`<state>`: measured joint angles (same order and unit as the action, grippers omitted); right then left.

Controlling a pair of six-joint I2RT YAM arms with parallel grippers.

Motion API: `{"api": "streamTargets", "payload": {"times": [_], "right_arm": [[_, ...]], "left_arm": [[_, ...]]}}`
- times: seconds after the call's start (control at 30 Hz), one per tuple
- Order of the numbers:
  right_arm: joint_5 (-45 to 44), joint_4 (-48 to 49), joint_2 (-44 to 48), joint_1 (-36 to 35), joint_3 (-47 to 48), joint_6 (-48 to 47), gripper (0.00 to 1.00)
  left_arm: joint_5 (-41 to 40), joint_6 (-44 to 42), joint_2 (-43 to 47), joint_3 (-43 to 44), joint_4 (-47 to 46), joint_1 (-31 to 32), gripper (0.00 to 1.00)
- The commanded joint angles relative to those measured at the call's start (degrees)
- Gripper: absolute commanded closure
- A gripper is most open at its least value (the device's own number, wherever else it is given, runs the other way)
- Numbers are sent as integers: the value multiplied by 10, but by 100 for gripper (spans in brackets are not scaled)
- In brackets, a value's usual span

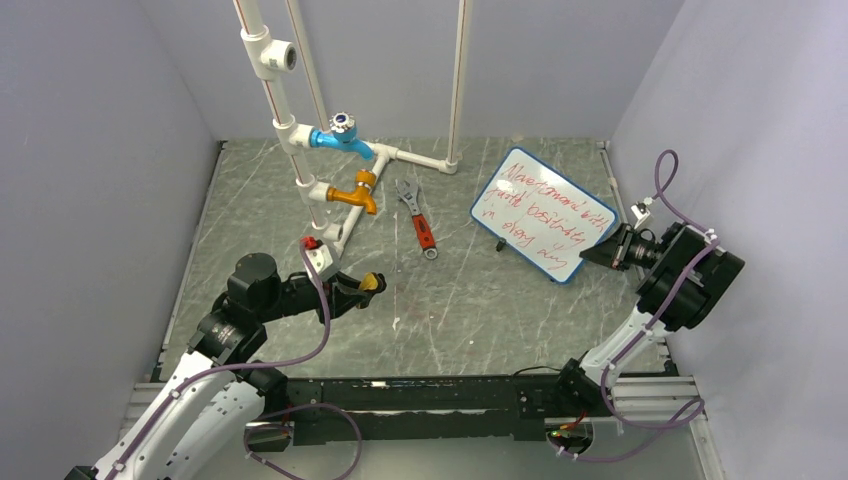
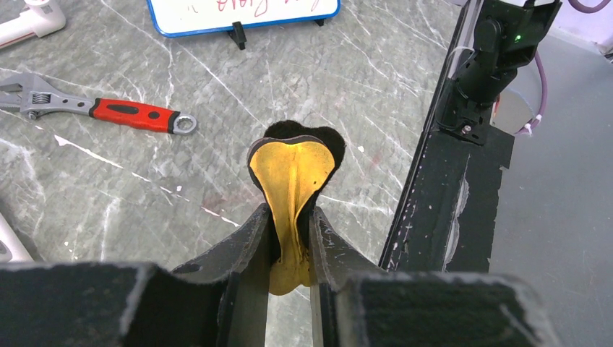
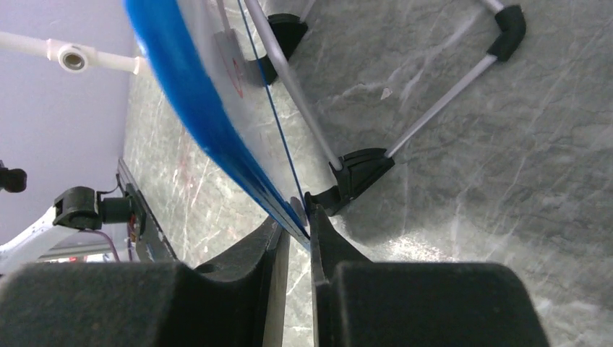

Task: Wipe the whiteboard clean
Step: Pick up the whiteboard from the center of the board.

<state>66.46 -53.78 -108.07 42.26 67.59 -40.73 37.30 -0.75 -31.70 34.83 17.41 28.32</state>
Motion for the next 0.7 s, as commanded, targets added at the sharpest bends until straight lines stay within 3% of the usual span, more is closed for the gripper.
{"api": "streamTargets", "payload": {"times": [0.0, 0.67], "right_arm": [[6, -8, -35, 9, 43, -40, 83], [84, -74, -67, -11, 106, -82, 66]], "left_arm": [[13, 14, -1, -1, -20, -2, 100], [10, 14, -7, -1, -20, -3, 100]]}}
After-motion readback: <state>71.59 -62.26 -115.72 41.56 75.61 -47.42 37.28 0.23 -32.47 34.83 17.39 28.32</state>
